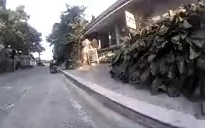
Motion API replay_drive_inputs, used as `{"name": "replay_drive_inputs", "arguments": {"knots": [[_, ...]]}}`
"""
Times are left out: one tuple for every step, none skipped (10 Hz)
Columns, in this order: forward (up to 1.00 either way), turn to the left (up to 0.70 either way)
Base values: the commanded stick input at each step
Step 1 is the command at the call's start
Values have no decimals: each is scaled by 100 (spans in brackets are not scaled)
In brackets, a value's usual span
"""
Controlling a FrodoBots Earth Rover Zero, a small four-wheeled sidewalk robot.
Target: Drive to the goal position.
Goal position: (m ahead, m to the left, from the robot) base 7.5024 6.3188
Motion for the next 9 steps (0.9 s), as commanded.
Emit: {"name": "replay_drive_inputs", "arguments": {"knots": [[95,14],[95,37],[96,37],[96,37],[95,37],[94,36],[93,36],[93,36],[93,36]]}}
